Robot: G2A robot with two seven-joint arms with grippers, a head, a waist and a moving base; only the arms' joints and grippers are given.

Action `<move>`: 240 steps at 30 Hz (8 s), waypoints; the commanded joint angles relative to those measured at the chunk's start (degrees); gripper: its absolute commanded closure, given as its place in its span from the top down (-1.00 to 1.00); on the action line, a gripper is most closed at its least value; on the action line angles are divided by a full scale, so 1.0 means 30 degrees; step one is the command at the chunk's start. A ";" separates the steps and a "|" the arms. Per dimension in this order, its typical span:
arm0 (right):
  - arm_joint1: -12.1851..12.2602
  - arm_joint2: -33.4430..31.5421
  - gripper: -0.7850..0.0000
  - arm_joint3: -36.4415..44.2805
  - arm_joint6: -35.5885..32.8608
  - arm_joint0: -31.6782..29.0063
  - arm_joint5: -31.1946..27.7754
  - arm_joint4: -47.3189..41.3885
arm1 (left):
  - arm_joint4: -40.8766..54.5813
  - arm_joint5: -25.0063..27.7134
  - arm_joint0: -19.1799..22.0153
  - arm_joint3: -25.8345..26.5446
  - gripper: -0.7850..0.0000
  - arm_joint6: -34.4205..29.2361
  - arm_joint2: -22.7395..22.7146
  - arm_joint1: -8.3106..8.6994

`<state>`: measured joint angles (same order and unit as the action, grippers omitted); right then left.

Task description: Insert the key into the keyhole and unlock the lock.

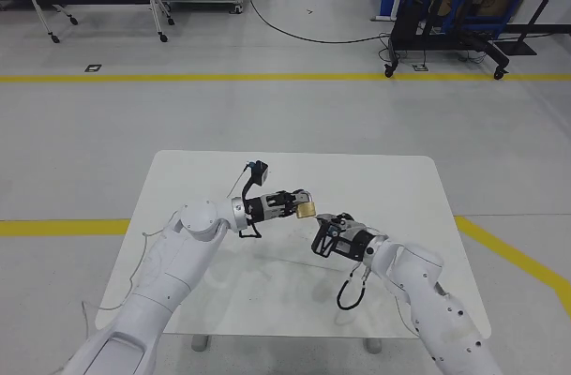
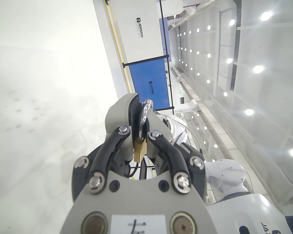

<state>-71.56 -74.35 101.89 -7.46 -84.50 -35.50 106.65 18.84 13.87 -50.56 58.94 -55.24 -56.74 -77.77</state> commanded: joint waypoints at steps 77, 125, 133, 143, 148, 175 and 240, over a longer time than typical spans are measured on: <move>0.0179 0.6031 -1.00 0.0895 -0.8006 -0.0278 1.0032 1.8758 | 0.2294 -0.8217 0.0656 -0.1950 -1.00 0.3729 -0.0450 -0.0415; 0.0567 1.6956 -1.00 -0.3982 -2.0725 0.6077 0.9036 2.3118 | 0.2303 -0.1955 -0.1739 0.0716 -1.00 0.4841 -0.1116 -0.0457; 0.0037 1.7726 -1.00 -0.4569 -2.0969 0.6501 0.8732 2.3118 | 0.1429 -0.0967 -0.2053 0.1060 -1.00 0.6029 -0.1035 -0.0494; -0.0750 1.7165 -1.00 -0.5328 -2.0752 0.6282 0.8440 2.3118 | 0.1128 -0.0293 -0.2252 0.0987 -1.00 0.6636 -0.0646 -0.0672; -0.1033 1.7163 -1.00 -0.5627 -2.0735 0.6324 0.8273 2.3118 | 0.0972 -0.0281 -0.2167 0.0839 -1.00 0.6661 -0.0499 -0.0741; -0.1855 1.6608 -1.00 -0.6373 -2.0874 0.6273 0.7803 2.3118 | 0.1123 -0.0761 -0.2095 0.0652 -1.00 0.6350 -0.0556 -0.0898; -0.2162 1.7744 -0.87 -0.8344 -2.2129 0.7307 0.7136 2.3118 | 0.0293 -0.2529 -0.1975 0.0628 -1.00 0.6246 -0.0588 -0.1057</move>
<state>-78.09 -21.00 76.76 -73.84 -62.51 -14.11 176.00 19.68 6.19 -56.47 60.85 -36.56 -58.47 -80.93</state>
